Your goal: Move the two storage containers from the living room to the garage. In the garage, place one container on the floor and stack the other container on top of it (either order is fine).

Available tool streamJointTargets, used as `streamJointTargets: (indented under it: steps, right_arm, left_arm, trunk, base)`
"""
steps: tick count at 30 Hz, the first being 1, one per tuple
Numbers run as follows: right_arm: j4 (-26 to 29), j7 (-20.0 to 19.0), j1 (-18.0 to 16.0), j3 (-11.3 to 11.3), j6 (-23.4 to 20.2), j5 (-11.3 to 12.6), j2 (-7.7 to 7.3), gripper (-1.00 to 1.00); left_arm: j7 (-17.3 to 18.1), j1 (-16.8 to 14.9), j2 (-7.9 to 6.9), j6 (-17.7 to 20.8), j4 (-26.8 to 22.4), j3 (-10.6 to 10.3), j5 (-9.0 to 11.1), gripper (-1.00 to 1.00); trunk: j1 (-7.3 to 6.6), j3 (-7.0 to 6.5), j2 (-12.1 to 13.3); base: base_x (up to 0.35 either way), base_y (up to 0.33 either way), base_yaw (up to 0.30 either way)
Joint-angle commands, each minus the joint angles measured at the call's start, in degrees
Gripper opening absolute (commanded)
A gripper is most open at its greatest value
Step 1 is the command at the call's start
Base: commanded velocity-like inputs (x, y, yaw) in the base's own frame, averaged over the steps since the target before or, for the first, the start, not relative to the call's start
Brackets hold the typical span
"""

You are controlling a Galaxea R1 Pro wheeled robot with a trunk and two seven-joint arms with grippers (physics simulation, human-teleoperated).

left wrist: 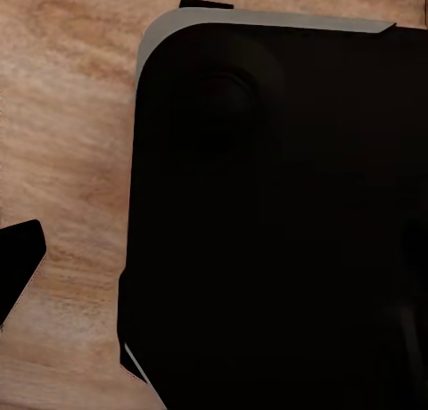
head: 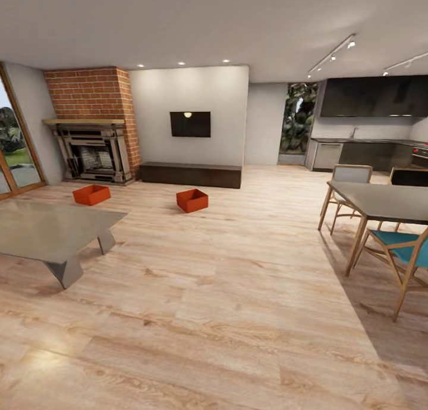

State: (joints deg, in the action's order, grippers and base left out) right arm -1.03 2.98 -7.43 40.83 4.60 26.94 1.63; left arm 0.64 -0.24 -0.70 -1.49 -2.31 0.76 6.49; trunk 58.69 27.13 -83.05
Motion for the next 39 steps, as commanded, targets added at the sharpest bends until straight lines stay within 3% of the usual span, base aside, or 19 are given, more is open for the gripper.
streamJointTargets:
  steps: [1,39]
  right_arm:
    - [-0.1,0.1,0.0,0.5,0.2,0.5,0.07,1.00]
    - [-0.1,0.1,0.0,0.5,0.2,0.5,0.04,1.00]
  left_arm:
    - [0.1,0.0,0.00,-0.1,0.0,0.0,0.5,1.00]
    - [0.1,0.0,0.00,-0.2,0.0,0.0,0.5,1.00]
  trunk:
    - [0.03,0.06,0.0]
    - [0.03,0.06,0.0]
  base:
    - [0.323,0.000,0.000]
    - [0.323,0.000,0.000]
